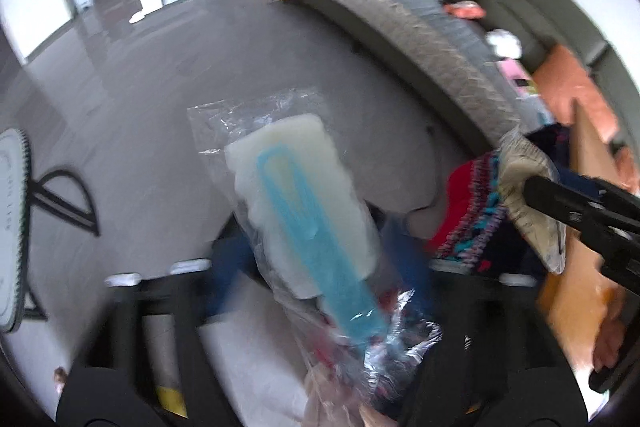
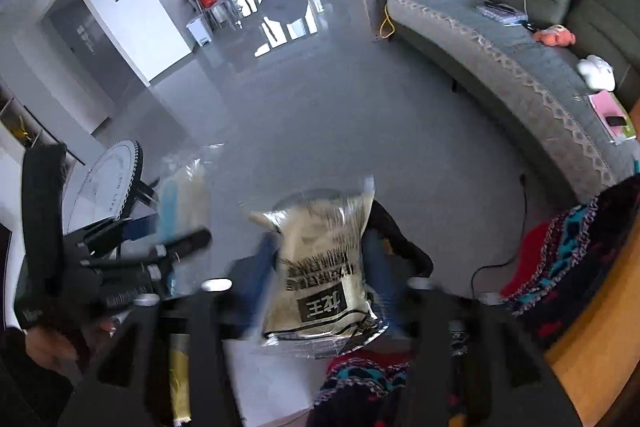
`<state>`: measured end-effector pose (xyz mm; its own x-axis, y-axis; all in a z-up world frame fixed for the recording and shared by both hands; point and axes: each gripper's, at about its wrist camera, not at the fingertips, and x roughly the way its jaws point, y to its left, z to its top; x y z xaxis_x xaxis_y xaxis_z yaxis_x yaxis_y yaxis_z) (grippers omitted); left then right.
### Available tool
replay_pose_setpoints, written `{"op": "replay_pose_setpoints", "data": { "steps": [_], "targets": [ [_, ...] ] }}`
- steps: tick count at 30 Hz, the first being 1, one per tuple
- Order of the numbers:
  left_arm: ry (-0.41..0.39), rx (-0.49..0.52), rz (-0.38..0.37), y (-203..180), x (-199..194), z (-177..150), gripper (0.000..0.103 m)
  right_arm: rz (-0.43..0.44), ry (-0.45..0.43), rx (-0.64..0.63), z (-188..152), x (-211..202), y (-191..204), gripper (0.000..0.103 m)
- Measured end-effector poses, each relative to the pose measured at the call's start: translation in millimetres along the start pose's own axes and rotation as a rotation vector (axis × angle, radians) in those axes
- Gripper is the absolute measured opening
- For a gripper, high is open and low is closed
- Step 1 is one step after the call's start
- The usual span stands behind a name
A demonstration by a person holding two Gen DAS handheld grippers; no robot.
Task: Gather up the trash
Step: 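Drop the comb bag and sachet into the bin, opening both grippers, then move both tools back over the table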
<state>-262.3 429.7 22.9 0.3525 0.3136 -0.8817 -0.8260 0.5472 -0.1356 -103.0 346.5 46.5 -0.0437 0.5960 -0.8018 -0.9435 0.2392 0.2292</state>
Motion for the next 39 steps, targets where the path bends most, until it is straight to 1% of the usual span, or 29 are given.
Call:
{"op": "replay_pose_setpoints", "data": {
  "steps": [2, 5, 7, 14, 18, 21, 25, 27, 30, 34, 39],
  "targets": [
    [-0.037, -0.026, 0.050, 8, 0, 7, 0.097, -0.015, -0.021, -0.020, 9, -1, 4, 0.071],
    [-0.035, -0.069, 0.039, 16, 1, 14, 0.097, -0.007, -0.038, -0.023, 13, -4, 6, 0.071],
    [-0.040, -0.070, 0.039, 15, 1, 15, 0.097, -0.009, -0.042, -0.020, 12, -6, 6, 0.071],
    [-0.039, -0.010, 0.043, 2, -4, 7, 0.097, -0.012, -0.057, 0.017, 8, -17, -4, 0.071],
    [-0.050, 0.035, 0.039, -13, -10, 7, 0.097, -0.019, -0.081, 0.041, 4, -33, -11, 0.071],
    [-0.067, 0.073, 0.014, -28, -19, 7, 0.097, -0.021, -0.106, 0.067, -2, -51, -18, 0.071],
    [-0.087, 0.120, -0.041, -60, -33, 8, 0.097, -0.041, -0.143, 0.110, -17, -80, -35, 0.072],
    [-0.094, 0.149, -0.064, -76, -38, 8, 0.097, -0.060, -0.165, 0.140, -26, -98, -46, 0.074],
    [-0.104, 0.204, -0.101, -106, -45, 4, 0.097, -0.093, -0.196, 0.184, -43, -125, -66, 0.074],
    [-0.108, 0.289, -0.157, -153, -54, -7, 0.097, -0.141, -0.234, 0.248, -69, -158, -92, 0.074],
    [-0.099, 0.416, -0.224, -217, -63, -30, 0.097, -0.217, -0.273, 0.351, -114, -203, -134, 0.074]
  ]
}}
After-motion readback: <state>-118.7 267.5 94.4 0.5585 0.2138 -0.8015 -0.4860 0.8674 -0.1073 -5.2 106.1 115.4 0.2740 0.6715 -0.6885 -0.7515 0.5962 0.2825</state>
